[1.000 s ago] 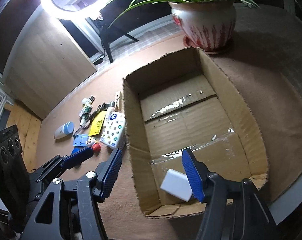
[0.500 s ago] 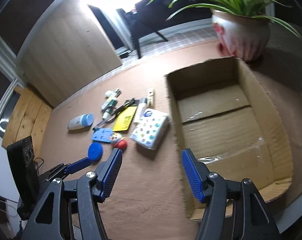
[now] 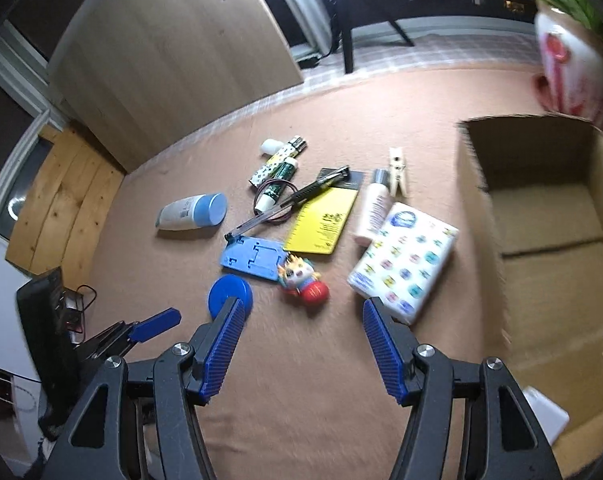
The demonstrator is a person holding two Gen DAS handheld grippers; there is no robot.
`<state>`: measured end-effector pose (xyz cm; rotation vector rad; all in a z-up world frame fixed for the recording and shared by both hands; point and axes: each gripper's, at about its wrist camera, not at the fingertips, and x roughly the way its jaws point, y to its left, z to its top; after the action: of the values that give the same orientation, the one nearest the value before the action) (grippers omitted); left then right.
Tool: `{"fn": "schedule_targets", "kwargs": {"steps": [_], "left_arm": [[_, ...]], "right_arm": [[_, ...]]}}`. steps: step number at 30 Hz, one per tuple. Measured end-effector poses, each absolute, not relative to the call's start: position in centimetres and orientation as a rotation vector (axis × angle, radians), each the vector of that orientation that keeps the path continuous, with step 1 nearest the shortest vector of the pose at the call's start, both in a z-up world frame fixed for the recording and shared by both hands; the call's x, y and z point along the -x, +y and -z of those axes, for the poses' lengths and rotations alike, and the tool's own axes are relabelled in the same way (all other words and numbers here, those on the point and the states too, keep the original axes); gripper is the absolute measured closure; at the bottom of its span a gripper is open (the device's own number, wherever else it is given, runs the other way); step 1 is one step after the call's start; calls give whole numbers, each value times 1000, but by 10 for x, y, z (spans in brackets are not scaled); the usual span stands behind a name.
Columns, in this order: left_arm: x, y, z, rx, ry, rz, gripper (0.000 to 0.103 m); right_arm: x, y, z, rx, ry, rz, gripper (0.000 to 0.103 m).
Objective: Organize objects
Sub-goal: 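Grasp the blue tape measure with the left gripper while the right grasps the red doll keychain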
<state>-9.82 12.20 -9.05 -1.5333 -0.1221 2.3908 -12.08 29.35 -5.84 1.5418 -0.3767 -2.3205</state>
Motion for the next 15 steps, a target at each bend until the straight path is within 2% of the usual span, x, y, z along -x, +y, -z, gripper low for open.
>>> {"fn": "schedule_targets", "kwargs": {"steps": [15], "left_arm": [[121,137,104,1527,-40,-2392,26]], "right_arm": [[171,248,106,-1730,-245,2242,47]]}}
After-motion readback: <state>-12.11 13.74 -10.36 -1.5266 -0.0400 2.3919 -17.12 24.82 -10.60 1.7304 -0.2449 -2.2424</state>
